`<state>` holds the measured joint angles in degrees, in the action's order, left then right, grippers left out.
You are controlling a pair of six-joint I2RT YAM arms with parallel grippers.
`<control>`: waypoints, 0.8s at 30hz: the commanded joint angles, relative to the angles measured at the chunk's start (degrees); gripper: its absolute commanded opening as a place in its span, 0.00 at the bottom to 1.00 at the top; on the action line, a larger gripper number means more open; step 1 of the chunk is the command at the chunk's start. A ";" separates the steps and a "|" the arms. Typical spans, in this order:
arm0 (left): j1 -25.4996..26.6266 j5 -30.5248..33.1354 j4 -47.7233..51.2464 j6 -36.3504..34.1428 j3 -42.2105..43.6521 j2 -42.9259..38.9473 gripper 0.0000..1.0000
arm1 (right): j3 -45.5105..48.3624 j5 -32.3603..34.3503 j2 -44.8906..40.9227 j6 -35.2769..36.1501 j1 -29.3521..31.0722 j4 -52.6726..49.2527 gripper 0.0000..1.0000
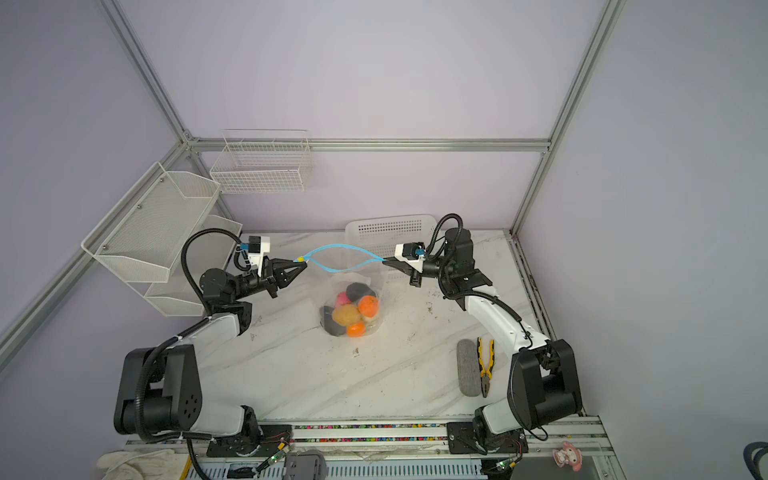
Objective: Place the food in the zip-top bag and seal the zipper
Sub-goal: 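Hold the blue zipper taut between both grippers above the bag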
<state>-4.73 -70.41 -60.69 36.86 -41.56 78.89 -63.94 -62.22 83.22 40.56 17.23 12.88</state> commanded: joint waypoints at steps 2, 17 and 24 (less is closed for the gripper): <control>0.29 5.78 12.13 -6.38 3.51 -7.39 0.00 | -3.33 1.91 -2.52 1.15 -0.66 -3.88 0.00; 0.41 14.18 35.78 -18.32 0.95 -17.41 0.00 | -4.18 4.25 -4.23 3.83 -5.79 -11.63 0.00; 3.48 13.46 35.34 -19.18 -0.47 -16.58 0.00 | -5.74 2.46 -2.56 6.81 -5.73 -16.68 0.00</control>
<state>-1.91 -58.22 -24.49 19.42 -40.25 62.43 -67.46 -59.40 80.82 44.47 12.56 -0.75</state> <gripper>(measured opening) 0.047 0.046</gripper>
